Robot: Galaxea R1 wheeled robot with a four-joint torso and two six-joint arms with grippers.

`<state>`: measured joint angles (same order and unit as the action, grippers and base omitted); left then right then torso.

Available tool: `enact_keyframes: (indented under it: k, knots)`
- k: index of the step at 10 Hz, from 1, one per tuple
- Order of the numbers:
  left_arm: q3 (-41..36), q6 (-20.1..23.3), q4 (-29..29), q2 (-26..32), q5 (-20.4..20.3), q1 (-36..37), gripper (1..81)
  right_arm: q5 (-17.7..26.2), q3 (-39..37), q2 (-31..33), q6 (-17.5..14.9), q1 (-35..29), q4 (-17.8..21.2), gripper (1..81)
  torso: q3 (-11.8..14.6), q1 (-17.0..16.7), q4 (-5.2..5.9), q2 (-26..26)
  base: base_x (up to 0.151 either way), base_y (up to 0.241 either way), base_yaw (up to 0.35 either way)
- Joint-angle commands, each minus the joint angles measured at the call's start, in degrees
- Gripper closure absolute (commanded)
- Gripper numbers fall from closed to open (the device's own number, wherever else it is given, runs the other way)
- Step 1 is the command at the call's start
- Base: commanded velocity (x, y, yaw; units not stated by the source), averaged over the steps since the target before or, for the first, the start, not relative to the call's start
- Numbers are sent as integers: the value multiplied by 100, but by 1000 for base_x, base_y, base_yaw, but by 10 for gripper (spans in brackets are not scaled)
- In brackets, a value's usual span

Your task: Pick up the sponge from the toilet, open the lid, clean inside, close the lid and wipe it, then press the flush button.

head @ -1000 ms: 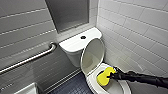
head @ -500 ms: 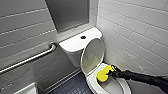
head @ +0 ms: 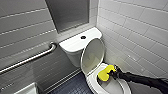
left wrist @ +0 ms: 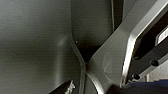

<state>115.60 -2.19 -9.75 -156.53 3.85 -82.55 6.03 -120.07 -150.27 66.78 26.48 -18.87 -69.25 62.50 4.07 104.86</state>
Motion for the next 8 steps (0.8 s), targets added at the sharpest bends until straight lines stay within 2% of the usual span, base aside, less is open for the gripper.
enact_keyframes:
  k: [1, 8]
  knots:
    - [-99, 26, -35, 60, 467, -73, 10, -646, 1003, 1101, 107, -60, 33, 811, 0, 0, 0, 0, 0, 0, 0]
    - [-64, 105, -35, 51, 459, -81, 10, -1605, 2085, 2306, 98, 1198, 226, 811, 0, 0, 0, 0, 0, 0, 0]
